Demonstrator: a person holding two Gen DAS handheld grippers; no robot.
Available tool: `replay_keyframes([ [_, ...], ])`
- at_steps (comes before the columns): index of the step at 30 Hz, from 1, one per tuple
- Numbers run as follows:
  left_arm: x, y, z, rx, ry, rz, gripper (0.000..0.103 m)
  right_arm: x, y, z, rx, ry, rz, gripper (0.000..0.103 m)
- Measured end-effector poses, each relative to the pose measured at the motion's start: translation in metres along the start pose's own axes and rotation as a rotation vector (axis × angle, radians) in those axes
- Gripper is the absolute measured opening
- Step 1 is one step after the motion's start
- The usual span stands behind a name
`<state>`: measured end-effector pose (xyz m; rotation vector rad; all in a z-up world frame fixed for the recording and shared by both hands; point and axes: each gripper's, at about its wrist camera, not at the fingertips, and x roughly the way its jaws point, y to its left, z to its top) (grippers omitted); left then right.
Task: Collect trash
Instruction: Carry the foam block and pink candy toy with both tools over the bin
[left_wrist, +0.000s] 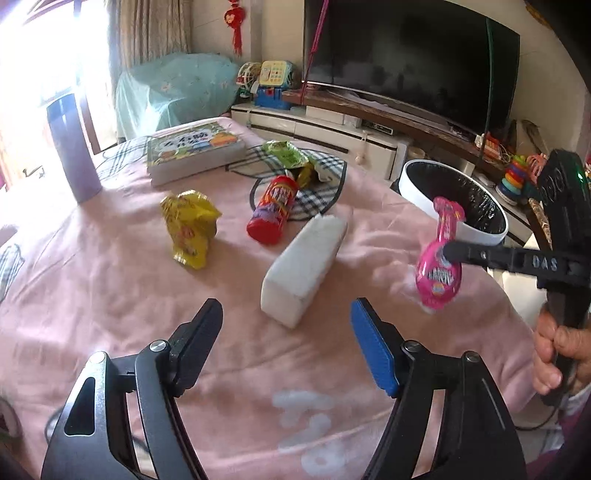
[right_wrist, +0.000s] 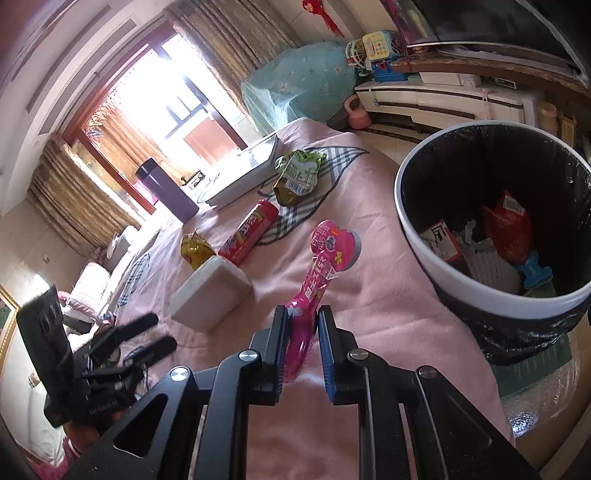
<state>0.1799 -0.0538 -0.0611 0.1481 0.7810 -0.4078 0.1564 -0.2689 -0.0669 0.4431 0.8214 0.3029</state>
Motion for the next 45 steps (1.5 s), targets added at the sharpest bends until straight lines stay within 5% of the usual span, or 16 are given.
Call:
replay_keyframes([
  [5,0.032,-0.009,0.011,0.052,0.03,0.01,0.071,-0.003,-0.003,-0.002,0.007,-0.011,0.004,0.017],
  [6,0.037,-0.011,0.011,0.056,0.039,0.013,0.064,-0.004,-0.003,-0.002,0.006,-0.015,0.004,0.017],
  [7,0.043,-0.012,0.011,0.055,0.058,0.012,0.039,-0.006,-0.003,-0.002,0.004,-0.018,0.003,0.017],
  [8,0.047,-0.013,0.011,0.051,0.071,0.016,0.036,-0.009,-0.003,-0.003,0.001,-0.023,0.001,0.016],
  [17,0.014,-0.049,0.019,0.003,-0.011,-0.069,0.034,-0.047,-0.015,0.0,-0.014,-0.115,-0.043,0.016],
  [28,0.02,-0.119,0.033,0.042,0.002,-0.153,0.034,-0.089,-0.055,0.0,0.03,-0.181,-0.136,0.016],
  [45,0.039,-0.169,0.066,0.092,0.012,-0.154,0.034,-0.118,-0.087,0.024,0.03,-0.251,-0.216,0.016],
])
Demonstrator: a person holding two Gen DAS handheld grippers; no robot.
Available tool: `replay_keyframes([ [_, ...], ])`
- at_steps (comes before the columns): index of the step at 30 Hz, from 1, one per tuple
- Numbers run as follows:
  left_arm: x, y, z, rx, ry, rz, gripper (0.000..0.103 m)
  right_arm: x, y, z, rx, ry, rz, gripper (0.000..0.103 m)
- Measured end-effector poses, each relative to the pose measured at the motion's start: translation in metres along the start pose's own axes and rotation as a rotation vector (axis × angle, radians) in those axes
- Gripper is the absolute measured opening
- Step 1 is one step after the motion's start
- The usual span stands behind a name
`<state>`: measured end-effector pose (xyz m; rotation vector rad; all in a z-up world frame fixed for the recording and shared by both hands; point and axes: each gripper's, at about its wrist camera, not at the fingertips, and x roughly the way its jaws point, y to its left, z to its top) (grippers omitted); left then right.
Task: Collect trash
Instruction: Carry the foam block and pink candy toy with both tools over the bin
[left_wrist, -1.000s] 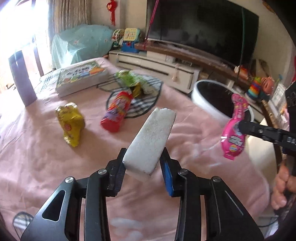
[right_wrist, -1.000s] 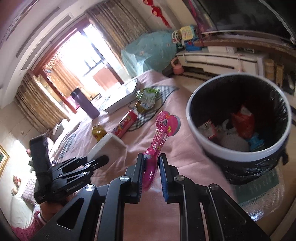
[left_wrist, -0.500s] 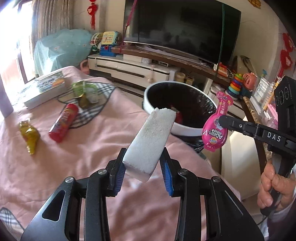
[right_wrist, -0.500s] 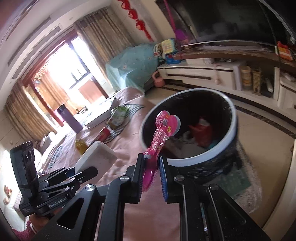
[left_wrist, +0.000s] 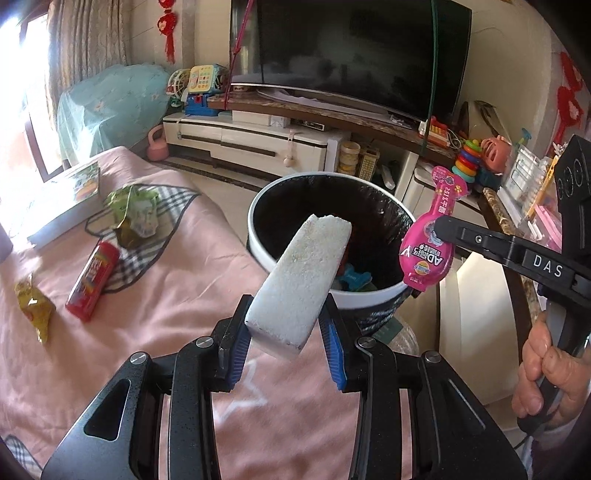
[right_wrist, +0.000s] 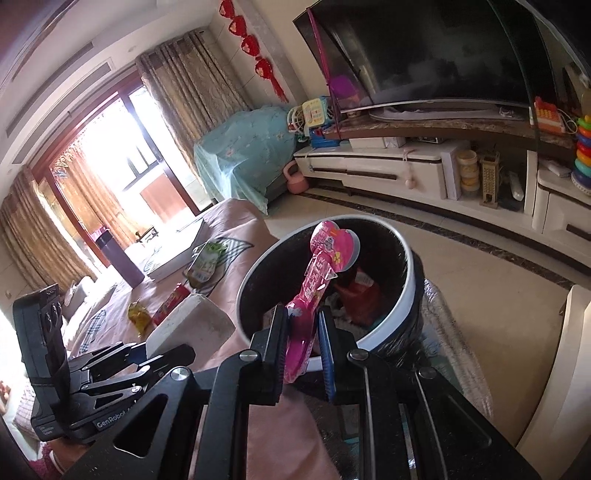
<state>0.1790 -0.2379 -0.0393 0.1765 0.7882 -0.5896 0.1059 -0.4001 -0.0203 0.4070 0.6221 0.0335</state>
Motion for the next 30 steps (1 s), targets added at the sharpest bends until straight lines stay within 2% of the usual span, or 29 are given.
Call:
replay_keyframes([
  [12,0.025,-0.008,0.027,-0.003,0.013,-0.019,0.034,0.01,-0.008,0.022,-0.031,-0.002,-0.045,0.016],
  [30,0.047,-0.012,0.044,-0.008,0.028,-0.03,0.035,0.038,-0.02,0.033,-0.042,0.058,-0.076,0.016],
])
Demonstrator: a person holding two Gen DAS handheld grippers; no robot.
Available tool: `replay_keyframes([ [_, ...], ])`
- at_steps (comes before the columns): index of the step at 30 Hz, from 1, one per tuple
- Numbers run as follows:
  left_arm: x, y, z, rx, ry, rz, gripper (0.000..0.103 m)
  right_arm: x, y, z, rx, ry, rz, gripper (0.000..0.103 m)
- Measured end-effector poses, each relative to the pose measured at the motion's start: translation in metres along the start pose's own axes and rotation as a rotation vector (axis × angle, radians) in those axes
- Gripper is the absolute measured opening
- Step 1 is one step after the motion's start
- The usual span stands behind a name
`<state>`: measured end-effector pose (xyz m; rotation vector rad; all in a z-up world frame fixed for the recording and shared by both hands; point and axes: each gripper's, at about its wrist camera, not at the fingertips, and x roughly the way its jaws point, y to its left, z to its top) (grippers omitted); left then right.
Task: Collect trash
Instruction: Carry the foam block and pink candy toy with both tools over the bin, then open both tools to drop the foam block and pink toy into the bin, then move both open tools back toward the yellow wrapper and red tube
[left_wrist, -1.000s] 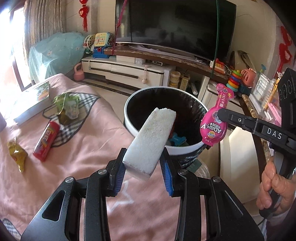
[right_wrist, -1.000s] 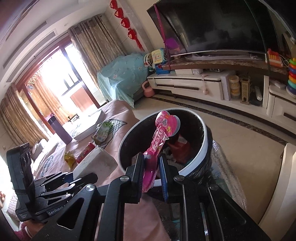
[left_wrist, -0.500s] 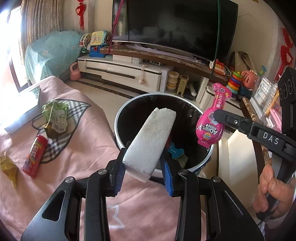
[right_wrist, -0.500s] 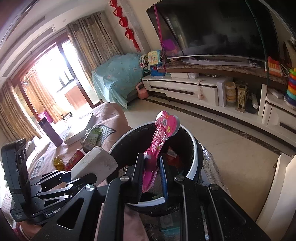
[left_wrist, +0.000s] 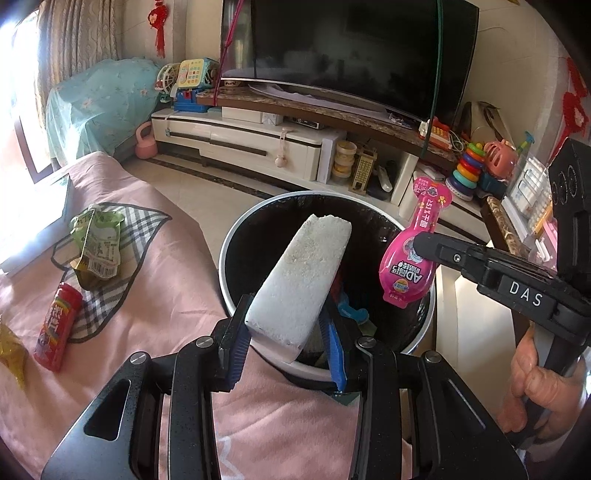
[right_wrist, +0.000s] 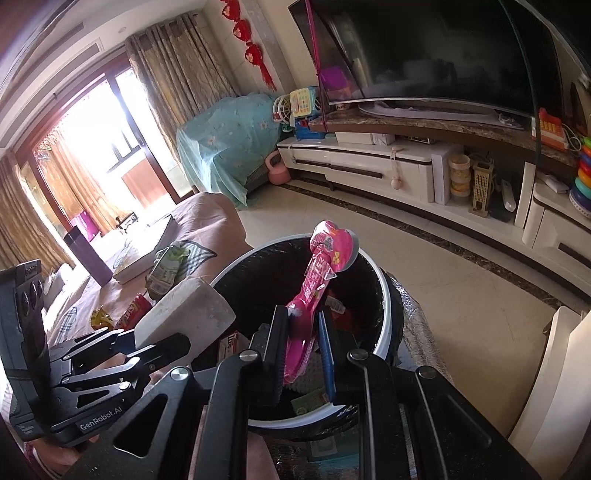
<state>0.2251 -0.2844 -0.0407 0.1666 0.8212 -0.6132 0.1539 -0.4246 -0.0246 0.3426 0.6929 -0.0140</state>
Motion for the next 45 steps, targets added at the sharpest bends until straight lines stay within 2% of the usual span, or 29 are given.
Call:
replay_keyframes([
  [19,0.013,0.001,0.004,-0.006,0.018,-0.004,0.035,0.014,-0.005,0.003,-0.007,0.036,-0.02,0.016],
  [21,0.014,0.0,0.004,-0.008,0.021,-0.007,0.037,0.015,-0.005,0.004,-0.006,0.039,-0.023,0.017],
  [22,0.014,0.001,0.005,-0.012,0.022,-0.009,0.039,0.015,-0.006,0.004,-0.002,0.04,-0.019,0.02],
  [23,0.014,0.002,0.004,-0.019,0.028,-0.014,0.047,0.016,-0.007,0.005,0.004,0.04,-0.02,0.02],
  [24,0.014,0.003,0.003,-0.029,0.034,-0.021,0.06,0.016,-0.008,0.005,0.008,0.041,-0.021,0.023],
  [26,0.009,0.008,0.001,-0.047,0.023,-0.027,0.071,0.014,-0.01,0.004,0.021,0.038,-0.021,0.034],
  [27,0.006,0.01,-0.001,-0.054,0.013,-0.029,0.073,0.012,-0.011,0.004,0.033,0.03,-0.015,0.047],
  [28,0.001,0.013,-0.004,-0.062,0.007,-0.029,0.073,0.01,-0.011,0.003,0.041,0.024,-0.01,0.055],
  [32,-0.019,0.033,-0.023,-0.113,-0.015,-0.031,0.075,0.0,-0.005,-0.003,0.071,-0.006,0.02,0.065],
  [35,-0.035,0.049,-0.041,-0.146,-0.024,-0.005,0.077,-0.006,0.008,-0.008,0.086,-0.028,0.06,0.083],
  [36,-0.041,0.057,-0.05,-0.155,-0.025,0.014,0.077,-0.007,0.015,-0.012,0.093,-0.033,0.076,0.094],
  [37,-0.047,0.064,-0.056,-0.164,-0.025,0.029,0.078,-0.008,0.02,-0.015,0.1,-0.035,0.09,0.1],
  [45,-0.095,0.127,-0.11,-0.27,-0.044,0.149,0.081,0.006,0.082,-0.041,0.086,0.01,0.17,0.101],
])
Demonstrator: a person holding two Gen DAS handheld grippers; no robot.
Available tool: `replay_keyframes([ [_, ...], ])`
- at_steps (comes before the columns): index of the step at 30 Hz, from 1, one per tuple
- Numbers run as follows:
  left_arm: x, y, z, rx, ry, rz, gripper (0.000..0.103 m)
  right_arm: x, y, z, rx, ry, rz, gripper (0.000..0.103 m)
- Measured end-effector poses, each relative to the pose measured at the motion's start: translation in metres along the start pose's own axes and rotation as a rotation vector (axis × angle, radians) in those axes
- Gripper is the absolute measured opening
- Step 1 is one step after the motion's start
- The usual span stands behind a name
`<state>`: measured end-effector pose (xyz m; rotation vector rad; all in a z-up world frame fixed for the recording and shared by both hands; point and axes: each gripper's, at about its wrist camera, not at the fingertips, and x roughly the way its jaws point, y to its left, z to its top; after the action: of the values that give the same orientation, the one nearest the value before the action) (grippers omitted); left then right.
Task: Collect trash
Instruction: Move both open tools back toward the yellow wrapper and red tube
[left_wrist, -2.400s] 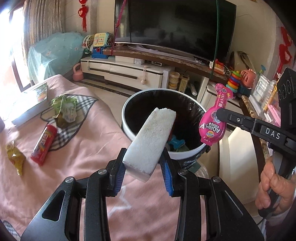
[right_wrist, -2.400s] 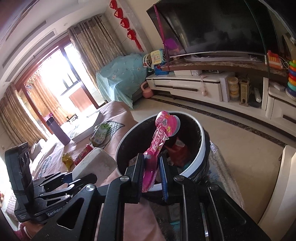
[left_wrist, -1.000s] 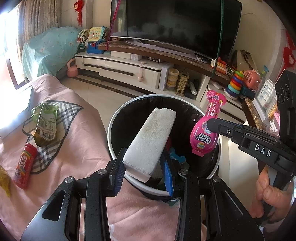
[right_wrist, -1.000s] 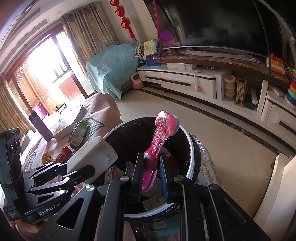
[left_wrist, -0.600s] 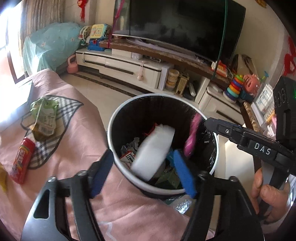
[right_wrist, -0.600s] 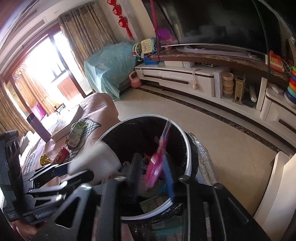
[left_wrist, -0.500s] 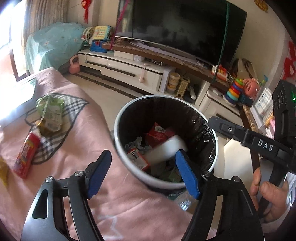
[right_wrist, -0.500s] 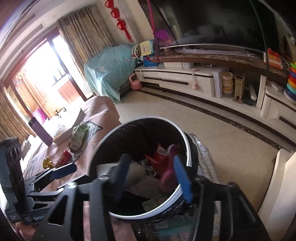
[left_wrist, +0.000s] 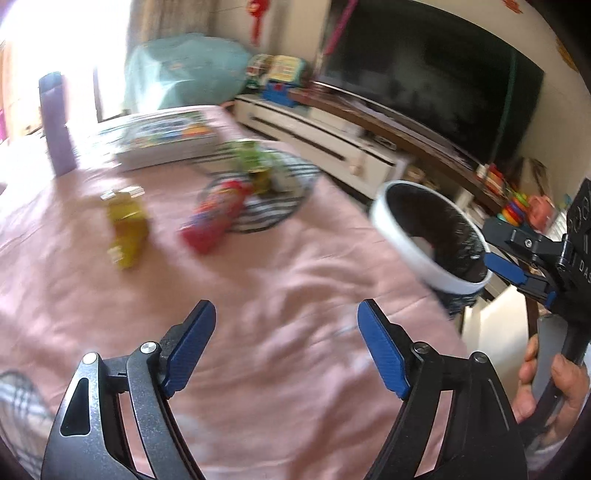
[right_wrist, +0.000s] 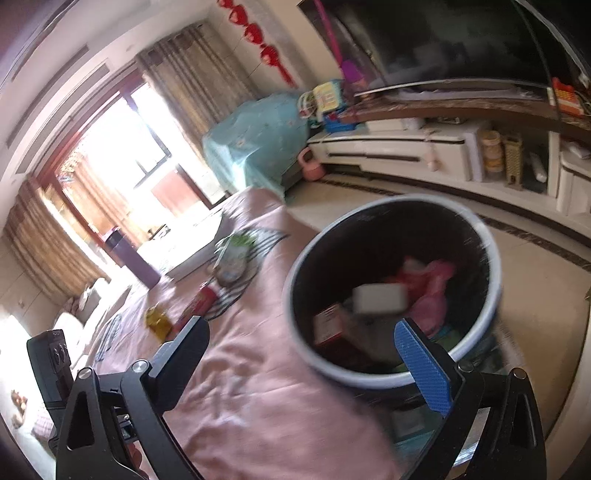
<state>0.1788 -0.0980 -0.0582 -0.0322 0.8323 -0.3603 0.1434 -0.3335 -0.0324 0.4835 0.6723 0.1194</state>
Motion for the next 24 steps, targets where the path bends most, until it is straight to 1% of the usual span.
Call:
replay_keyframes([
  [3,-0.01,0.029,-0.006,-0.033,-0.005,0.044,0.082,0.015,0.017,-0.01,-0.002,0.023,-0.001,0.101],
  [6,-0.016,0.055,-0.01,-0.061,-0.005,0.074,0.082,0.027,0.033,-0.02,-0.015,0.03,0.019,0.101],
  [9,-0.02,0.079,-0.012,-0.09,-0.008,0.099,0.081,0.039,0.048,-0.028,-0.036,0.047,0.066,0.101],
  [11,-0.02,0.091,-0.01,-0.101,-0.008,0.12,0.082,0.049,0.058,-0.031,-0.051,0.062,0.068,0.101],
  [14,-0.017,0.106,-0.006,-0.115,-0.002,0.133,0.081,0.063,0.07,-0.033,-0.056,0.091,0.073,0.101],
  [18,-0.008,0.123,0.001,-0.151,0.012,0.124,0.081,0.083,0.081,-0.031,-0.047,0.144,0.066,0.1],
  [20,-0.003,0.128,0.005,-0.161,0.016,0.126,0.081,0.092,0.085,-0.03,-0.036,0.159,0.073,0.094],
  [22,0.003,0.134,0.012,-0.168,0.018,0.133,0.081,0.101,0.09,-0.03,-0.031,0.172,0.077,0.083],
  [23,0.006,0.136,0.015,-0.171,0.019,0.134,0.081,0.105,0.093,-0.029,-0.029,0.175,0.074,0.079],
  [24,0.009,0.138,0.018,-0.175,0.02,0.132,0.081,0.109,0.095,-0.027,-0.024,0.17,0.071,0.073],
])
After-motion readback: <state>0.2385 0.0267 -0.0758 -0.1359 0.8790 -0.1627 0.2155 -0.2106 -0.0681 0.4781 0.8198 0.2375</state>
